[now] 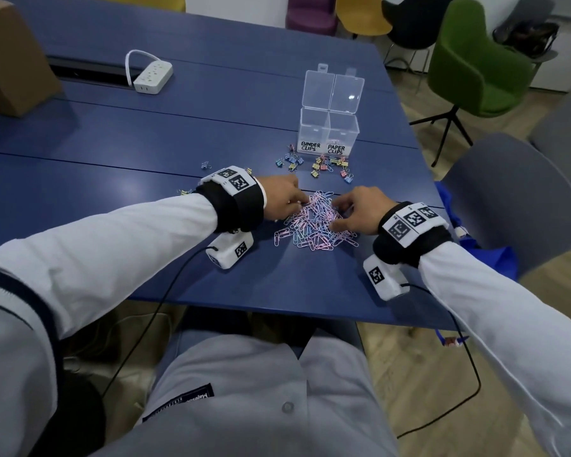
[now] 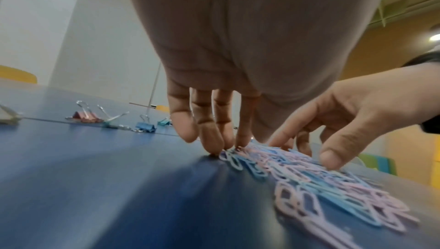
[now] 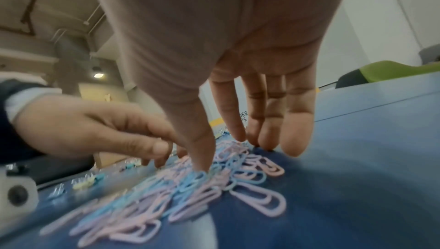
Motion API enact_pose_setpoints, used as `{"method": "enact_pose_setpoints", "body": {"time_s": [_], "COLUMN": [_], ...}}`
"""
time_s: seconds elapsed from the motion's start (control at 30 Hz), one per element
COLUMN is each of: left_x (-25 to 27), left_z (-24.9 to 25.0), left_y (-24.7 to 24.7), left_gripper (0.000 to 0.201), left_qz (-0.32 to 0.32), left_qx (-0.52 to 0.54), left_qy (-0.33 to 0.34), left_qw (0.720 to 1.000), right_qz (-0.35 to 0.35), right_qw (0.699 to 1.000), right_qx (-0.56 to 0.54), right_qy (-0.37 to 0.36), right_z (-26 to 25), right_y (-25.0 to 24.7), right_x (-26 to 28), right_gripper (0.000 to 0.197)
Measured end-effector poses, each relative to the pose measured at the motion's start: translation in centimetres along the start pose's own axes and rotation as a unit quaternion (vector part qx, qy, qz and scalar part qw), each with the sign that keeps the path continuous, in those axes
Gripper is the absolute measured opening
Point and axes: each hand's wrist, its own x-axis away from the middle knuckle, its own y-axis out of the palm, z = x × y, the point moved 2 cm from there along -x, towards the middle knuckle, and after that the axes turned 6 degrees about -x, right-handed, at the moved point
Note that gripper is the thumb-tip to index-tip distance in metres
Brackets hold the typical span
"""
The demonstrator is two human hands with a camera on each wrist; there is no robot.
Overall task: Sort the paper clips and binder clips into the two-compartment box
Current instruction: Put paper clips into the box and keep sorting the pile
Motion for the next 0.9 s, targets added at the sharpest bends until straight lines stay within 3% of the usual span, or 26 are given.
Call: {"method": "enact_pose_setpoints", "body": {"time_s": [0.1, 0.27, 0.4, 0.63, 0.8, 0.9], "left_x": [0.2, 0.2, -0.1, -0.5, -0.4, -0.4], "left_z": [0.4, 0.7, 0.6, 0.4, 0.2, 0.1], "left_y": [0.1, 0.5, 0.0, -0.8, -1.0, -1.0], "left_gripper": [0.045, 0.07, 0.06, 0.029, 0.04, 0.051], "left_qz": [0.006, 0.008, 0.006, 0.004, 0.016, 0.005], "left_qx": [-0.01, -0.023, -0.006, 0.042, 0.075, 0.077], "left_qy": [0.004, -0.012, -0.011, -0.025, -0.035, -0.031], "left_qw": [1.0, 1.0, 1.0, 0.999, 0.996, 0.997], "right_qz": [0.01, 0.047, 0.051, 0.077, 0.038, 0.033], "right_qw": [1.0, 0.998, 0.997, 0.993, 0.997, 0.998], "right_qx": [-0.003, -0.041, -0.055, -0.091, -0.063, -0.025], "right_qy": [-0.014, -0.012, -0.022, -0.018, -0.021, -0.038], "right_z": [-0.2, 0.0, 0.2, 0.2, -1.1, -2.1], "right_y": [0.2, 0.1, 0.0, -0.8, -0.3, 0.2], "right_x": [-0.4, -1.1, -1.4, -1.5, -1.5, -1.7], "right_gripper": [0.046, 0.027, 0.014, 0.018, 0.046, 0.038]}}
